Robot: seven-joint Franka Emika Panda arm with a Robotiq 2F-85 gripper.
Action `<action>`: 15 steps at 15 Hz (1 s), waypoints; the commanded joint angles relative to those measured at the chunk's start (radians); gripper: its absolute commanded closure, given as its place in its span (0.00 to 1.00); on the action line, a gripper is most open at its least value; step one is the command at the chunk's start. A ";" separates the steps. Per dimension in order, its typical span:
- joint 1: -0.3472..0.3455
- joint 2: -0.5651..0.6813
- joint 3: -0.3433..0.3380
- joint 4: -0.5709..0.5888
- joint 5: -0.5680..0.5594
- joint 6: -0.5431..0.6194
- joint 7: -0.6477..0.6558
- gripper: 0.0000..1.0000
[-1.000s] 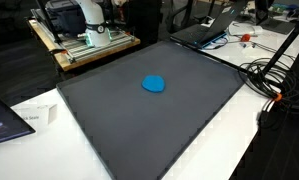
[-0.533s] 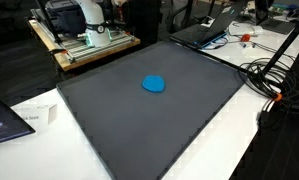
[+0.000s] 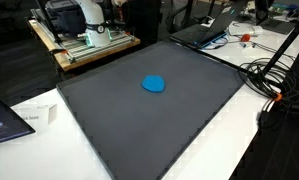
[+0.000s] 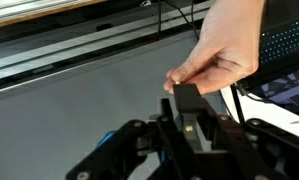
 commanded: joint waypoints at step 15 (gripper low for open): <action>0.006 0.011 0.014 0.021 -0.047 0.010 -0.062 0.97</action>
